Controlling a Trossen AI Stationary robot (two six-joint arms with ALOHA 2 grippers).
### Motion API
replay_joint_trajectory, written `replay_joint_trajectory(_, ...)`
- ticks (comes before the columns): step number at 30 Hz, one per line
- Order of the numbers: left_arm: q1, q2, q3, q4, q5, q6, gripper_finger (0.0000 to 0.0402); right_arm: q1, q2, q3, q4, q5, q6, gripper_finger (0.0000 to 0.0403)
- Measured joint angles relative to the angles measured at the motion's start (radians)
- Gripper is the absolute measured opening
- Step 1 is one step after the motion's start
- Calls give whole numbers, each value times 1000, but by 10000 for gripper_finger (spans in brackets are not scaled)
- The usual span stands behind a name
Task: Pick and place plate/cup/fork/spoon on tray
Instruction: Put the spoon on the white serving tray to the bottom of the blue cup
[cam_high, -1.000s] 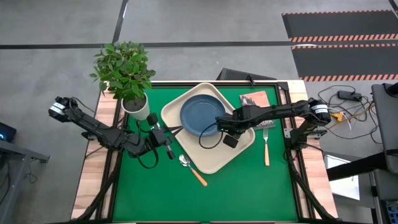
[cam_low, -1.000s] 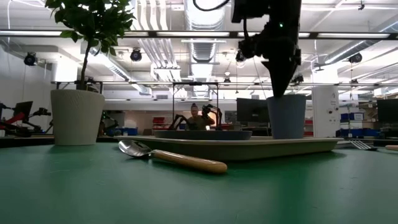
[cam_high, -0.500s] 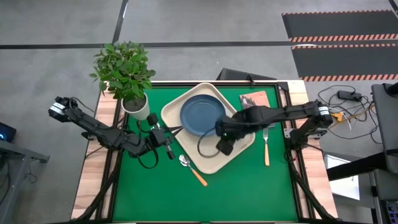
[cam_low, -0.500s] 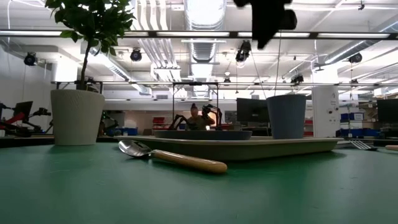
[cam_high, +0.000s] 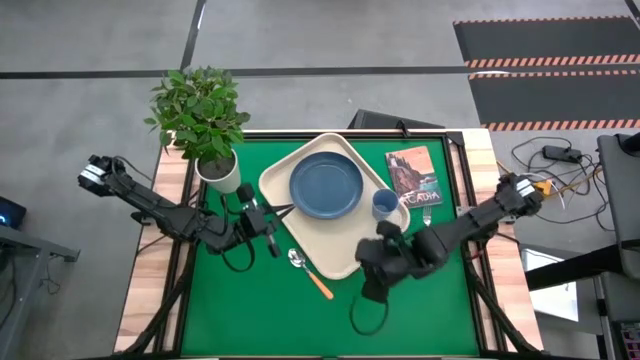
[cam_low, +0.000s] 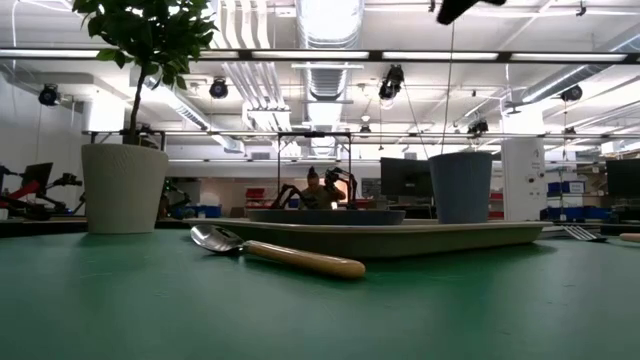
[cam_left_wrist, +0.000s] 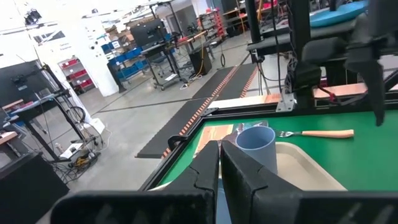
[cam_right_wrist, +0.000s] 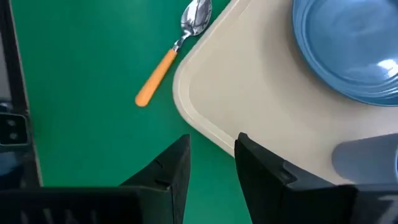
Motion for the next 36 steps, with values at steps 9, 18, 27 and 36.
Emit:
replay_joint_trajectory(9, -27, 0, -2, -92, 11, -146, 0, 170, 0, -138, 202, 268, -38, 102)
replay_joint_trajectory(18, -52, 60, -4, -416, 221, -603, 0, 207, 0, -329, 579, 384, -338, 73)
replay_joint_trajectory(27, -62, 168, -4, -419, 422, -746, 0, 159, -41, -465, 839, 379, -590, 46)
replay_joint_trajectory(36, -62, 269, -4, -453, 518, -877, 0, 164, -229, -619, 838, 376, -529, 38)
